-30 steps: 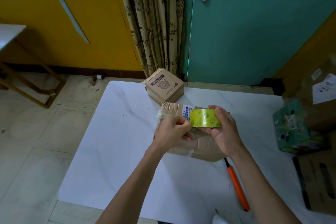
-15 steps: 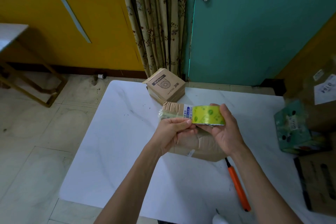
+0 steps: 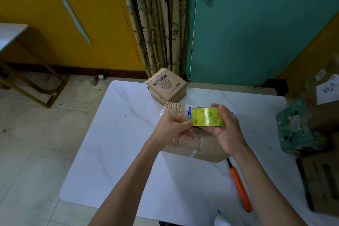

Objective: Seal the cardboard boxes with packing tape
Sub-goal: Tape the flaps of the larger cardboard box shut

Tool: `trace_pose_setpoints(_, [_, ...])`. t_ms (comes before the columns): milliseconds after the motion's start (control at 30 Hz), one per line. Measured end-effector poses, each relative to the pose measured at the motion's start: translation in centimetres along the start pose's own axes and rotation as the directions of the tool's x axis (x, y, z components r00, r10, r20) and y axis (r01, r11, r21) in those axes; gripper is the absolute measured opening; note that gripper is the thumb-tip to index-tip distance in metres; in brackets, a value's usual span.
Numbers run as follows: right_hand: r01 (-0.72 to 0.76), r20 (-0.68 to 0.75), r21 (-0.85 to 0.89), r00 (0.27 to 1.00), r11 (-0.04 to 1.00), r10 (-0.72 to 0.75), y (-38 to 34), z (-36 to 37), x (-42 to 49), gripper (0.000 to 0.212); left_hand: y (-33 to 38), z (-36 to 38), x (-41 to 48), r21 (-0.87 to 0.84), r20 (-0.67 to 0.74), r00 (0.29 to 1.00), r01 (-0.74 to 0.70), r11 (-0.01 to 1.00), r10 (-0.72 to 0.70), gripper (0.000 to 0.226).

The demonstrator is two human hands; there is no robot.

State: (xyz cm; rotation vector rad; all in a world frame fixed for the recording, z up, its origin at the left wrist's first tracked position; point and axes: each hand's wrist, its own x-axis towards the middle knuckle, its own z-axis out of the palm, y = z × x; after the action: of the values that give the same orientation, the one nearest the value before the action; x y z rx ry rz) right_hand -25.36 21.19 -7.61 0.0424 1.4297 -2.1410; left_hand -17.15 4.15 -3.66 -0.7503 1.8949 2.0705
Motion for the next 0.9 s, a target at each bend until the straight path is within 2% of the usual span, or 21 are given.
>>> trace_pose_setpoints(133, [-0.003, 0.006, 0.000, 1.000, 1.000, 0.003, 0.2, 0.0, -0.2, 0.087, -0.4, 0.4, 0.2, 0.134, -0.047, 0.998, -0.022, 0.991, 0.029, 0.019])
trace_pose_setpoints(233, [-0.017, 0.005, 0.017, 1.000, 1.000, 0.017, 0.2, 0.1, -0.4, 0.085, -0.9, 0.7, 0.4, 0.148, -0.069, 0.996, -0.043, 0.988, 0.054, 0.023])
trace_pose_setpoints(300, [-0.031, -0.001, 0.073, 1.000, 0.997, 0.031, 0.0, 0.2, -0.4, 0.084, -0.9, 0.7, 0.2, 0.073, -0.061, 0.996, -0.056, 0.996, 0.061, 0.021])
trace_pose_setpoints(400, [-0.045, 0.015, 0.156, 0.999, 0.987, 0.044, -0.3, 0.3, -0.6, 0.096, -0.7, 0.3, -0.3, -0.216, 0.058, 0.998, 0.001, 0.976, 0.011, 0.013])
trace_pose_setpoints(467, [-0.052, 0.023, 0.166, 0.999, 0.985, 0.049, -0.5, 0.5, -0.7, 0.084, -0.6, -0.1, -0.5, -0.298, 0.109, 0.994, 0.042, 0.954, -0.009, 0.012])
trace_pose_setpoints(533, [-0.069, 0.013, 0.160, 0.998, 0.985, 0.068, -0.6, 0.5, -0.8, 0.065, -0.5, -0.3, -0.3, -0.290, 0.110, 0.994, 0.057, 0.955, -0.026, 0.015])
trace_pose_setpoints(567, [-0.077, 0.009, 0.158, 0.997, 0.985, 0.076, -0.7, 0.6, -0.9, 0.063, -0.5, -0.3, -0.3, -0.283, 0.110, 0.993, 0.061, 0.957, -0.031, 0.016])
trace_pose_setpoints(700, [-0.072, 0.005, 0.159, 0.997, 0.985, 0.072, -0.5, 0.5, -0.8, 0.088, -0.6, -0.3, -0.1, -0.267, 0.115, 0.992, 0.073, 0.961, -0.043, 0.011])
trace_pose_setpoints(800, [-0.069, 0.016, 0.167, 0.998, 0.984, 0.068, -0.3, 0.2, -0.8, 0.079, -0.7, -0.2, -0.1, -0.253, 0.098, 0.994, 0.065, 0.965, -0.042, 0.010])
trace_pose_setpoints(900, [-0.056, 0.018, 0.134, 0.998, 0.989, 0.054, -0.3, 0.2, -0.7, 0.089, -0.4, -0.2, -0.2, -0.174, 0.066, 0.997, 0.046, 0.984, -0.035, 0.008])
